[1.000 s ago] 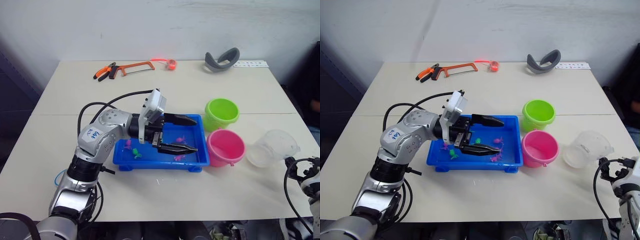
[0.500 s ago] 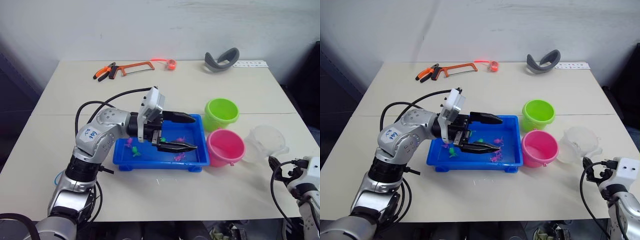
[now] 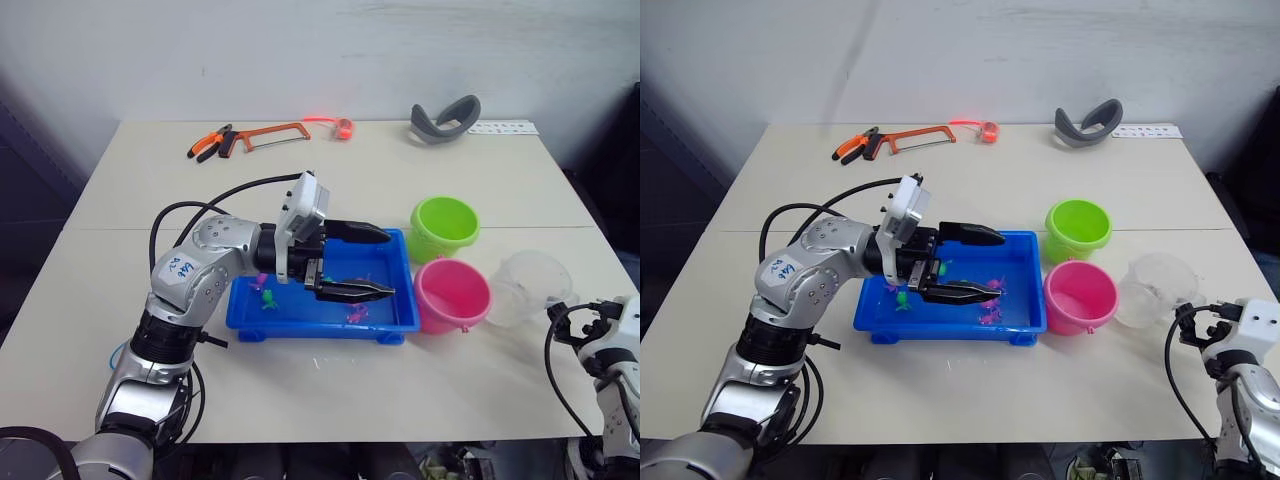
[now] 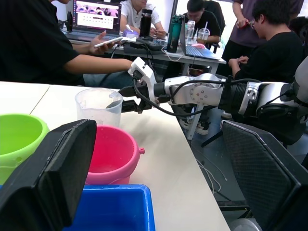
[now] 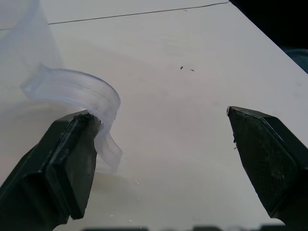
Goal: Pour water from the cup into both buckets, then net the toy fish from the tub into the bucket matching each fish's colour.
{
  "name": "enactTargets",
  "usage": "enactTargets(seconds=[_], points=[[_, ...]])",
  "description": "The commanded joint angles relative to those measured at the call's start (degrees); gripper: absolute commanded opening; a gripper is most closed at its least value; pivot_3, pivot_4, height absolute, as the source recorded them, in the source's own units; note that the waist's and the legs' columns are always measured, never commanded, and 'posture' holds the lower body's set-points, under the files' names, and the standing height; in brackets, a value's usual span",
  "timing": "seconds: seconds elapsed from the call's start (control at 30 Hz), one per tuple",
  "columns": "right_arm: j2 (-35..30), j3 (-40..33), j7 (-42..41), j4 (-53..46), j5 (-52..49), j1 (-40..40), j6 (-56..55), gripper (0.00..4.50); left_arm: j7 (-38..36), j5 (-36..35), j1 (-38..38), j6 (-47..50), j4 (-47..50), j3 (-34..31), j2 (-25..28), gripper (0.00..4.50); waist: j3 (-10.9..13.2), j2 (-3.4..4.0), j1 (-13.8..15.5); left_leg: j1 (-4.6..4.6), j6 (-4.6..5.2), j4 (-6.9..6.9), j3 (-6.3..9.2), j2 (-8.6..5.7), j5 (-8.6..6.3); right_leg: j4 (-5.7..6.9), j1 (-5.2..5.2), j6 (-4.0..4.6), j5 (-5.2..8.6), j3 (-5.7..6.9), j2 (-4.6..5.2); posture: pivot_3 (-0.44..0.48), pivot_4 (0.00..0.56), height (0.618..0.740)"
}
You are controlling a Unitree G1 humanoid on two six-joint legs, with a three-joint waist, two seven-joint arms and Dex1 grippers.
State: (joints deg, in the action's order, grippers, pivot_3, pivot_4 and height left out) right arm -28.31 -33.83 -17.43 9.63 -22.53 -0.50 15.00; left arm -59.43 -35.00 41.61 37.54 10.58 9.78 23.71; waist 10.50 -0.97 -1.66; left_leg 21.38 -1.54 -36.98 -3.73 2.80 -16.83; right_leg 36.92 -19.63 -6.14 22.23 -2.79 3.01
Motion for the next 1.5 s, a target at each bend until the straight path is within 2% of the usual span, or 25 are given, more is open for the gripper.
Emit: enactTargets(seconds=[0.03,0.13,0.27,0.53,0.67,0.77,1.07,1.5], points=[[0.12,0.07,0.06,0.30,-0.05,-1.47,-2.13,3.32,0.23,-0.43,0.86,-0.59,1.90,-1.16,0.15,4.50,0.00,0.01,-0.04,0.00,0.00,0.00,-0.01,-0.01,0.00,0.00,0.00,0.00,0.00,-0.01,0.01,0.000,0.150,0.740],[0.83,0.27,-0.13,0.84,-0.85,-2.71,-2.63,1.80,0.26,-0.55,0.90,-0.54,1.87,-1.21,0.05,4.50,0.01,0.01,-0.05,-0.01,0.00,0.01,-0.01,0.01,0.00,0.01,-0.01,0.00,0.00,-0.02,-0.02,0.000,0.150,0.740],[1.63,0.77,-1.07,-0.26,-0.95,-2.45,-3.84,0.02,0.42,-1.02,0.89,-0.04,1.64,-1.43,-0.18,4.50,0.01,0.02,-0.02,0.00,0.00,0.01,-0.02,0.01,0.00,0.00,-0.02,0.00,0.00,-0.03,-0.02,0.000,0.150,0.740],[1.70,-0.71,0.98,-16.97,-0.52,6.45,-3.46,0.02,-0.03,-1.36,0.28,0.31,0.83,-1.89,0.17,4.50,0.06,0.09,0.07,0.05,0.01,0.03,0.00,0.00,-0.01,-0.02,-0.04,-0.01,0.00,-0.02,0.03,0.000,0.150,0.740],[0.04,0.07,2.27,-27.96,2.59,10.65,-2.12,0.02,-2.80,0.13,-0.16,-1.12,-1.13,-0.64,1.43,4.50,0.10,0.15,-0.18,0.07,-0.01,0.03,-0.05,0.00,-0.02,-0.01,-0.10,-0.01,0.00,-0.06,-0.01,0.000,0.150,0.740],[-2.33,0.65,2.47,-31.72,6.47,12.04,-2.15,0.02,-5.15,1.01,-0.29,-2.23,-2.42,0.72,2.08,4.50,0.10,0.15,-0.20,-0.02,-0.07,0.02,-0.11,0.06,-0.03,0.01,-0.07,-0.01,0.00,-0.13,-0.15,0.000,0.150,0.740],[-8.85,2.97,1.71,-36.23,19.16,13.55,-3.41,0.02,-7.51,3.93,-0.34,-5.87,-5.38,2.65,1.03,4.50,0.11,0.13,0.14,0.08,-0.04,0.02,-0.14,0.04,-0.07,-0.09,-0.14,-0.01,0.00,-0.18,-0.15,0.000,0.150,0.740],[-15.91,10.40,3.34,-36.12,39.91,9.74,-9.79,0.02,-7.46,5.31,-0.29,-7.36,-6.26,2.46,-0.58,4.50,0.11,0.13,0.02,0.08,-0.04,-0.01,-0.34,0.03,-0.07,-0.01,-0.29,-0.01,0.00,-0.39,-0.28,0.000,0.150,0.740]])
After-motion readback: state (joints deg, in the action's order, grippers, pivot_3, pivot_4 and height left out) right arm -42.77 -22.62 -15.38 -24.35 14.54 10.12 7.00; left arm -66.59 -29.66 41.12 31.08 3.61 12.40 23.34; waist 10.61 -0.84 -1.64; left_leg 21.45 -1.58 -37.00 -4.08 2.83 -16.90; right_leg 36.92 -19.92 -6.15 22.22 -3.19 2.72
